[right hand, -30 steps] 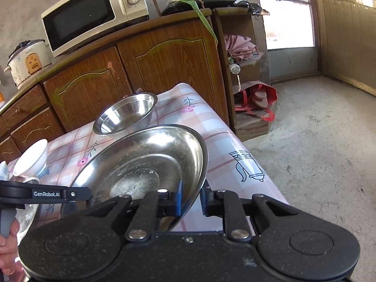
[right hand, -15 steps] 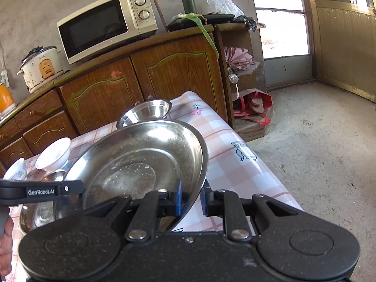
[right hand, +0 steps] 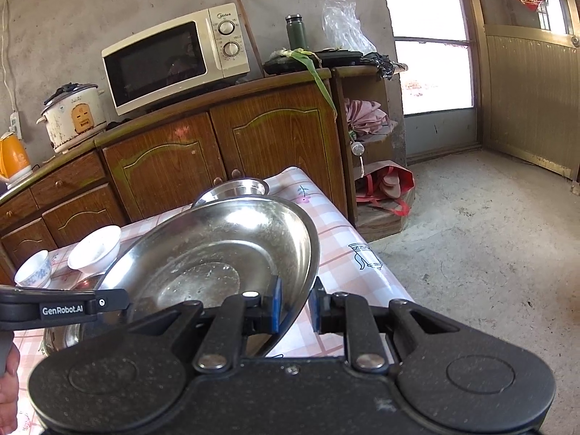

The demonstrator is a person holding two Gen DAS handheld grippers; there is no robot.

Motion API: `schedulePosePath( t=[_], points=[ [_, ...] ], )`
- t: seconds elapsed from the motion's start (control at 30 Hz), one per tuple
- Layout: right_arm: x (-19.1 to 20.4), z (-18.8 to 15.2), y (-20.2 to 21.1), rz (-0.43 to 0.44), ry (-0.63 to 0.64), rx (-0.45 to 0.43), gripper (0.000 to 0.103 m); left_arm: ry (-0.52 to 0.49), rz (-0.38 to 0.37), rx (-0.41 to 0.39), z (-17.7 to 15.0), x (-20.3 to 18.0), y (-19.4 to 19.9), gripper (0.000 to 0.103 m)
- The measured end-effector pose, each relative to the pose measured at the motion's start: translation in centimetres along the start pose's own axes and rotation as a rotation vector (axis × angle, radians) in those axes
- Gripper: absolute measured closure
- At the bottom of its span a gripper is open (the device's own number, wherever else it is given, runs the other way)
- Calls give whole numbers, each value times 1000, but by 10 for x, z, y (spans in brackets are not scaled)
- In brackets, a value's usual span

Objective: Organize plates and bowls

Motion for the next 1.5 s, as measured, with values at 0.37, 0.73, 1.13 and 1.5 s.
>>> schedulePosePath(
  t=[0.37, 0.73, 1.13, 1.5],
  points=[
    [-5, 3, 18, -2, -16, -17, 81, -6, -9, -15, -4, -6, 14, 78],
    [-4, 6, 27, 5, -17, -36, 81, -15, -4, -40, -3, -8, 30, 78],
    [-4, 6, 37, 12, -14, -41, 81, -15, -4, -47, -4, -6, 38, 78],
    [1, 9, 42, 24, -4, -41, 81, -11, -1, -55, -4, -4, 47, 78]
  ],
)
Point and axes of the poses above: each gripper's, at about its wrist camera, not at the fingertips, and y roughly against the way its jaws point, x to its left, z to its top, the point moved 8 cm from there along -y, roughly the way its jaws point, and after that the axes turned 10 degrees about -x, right-handed, at the moved point
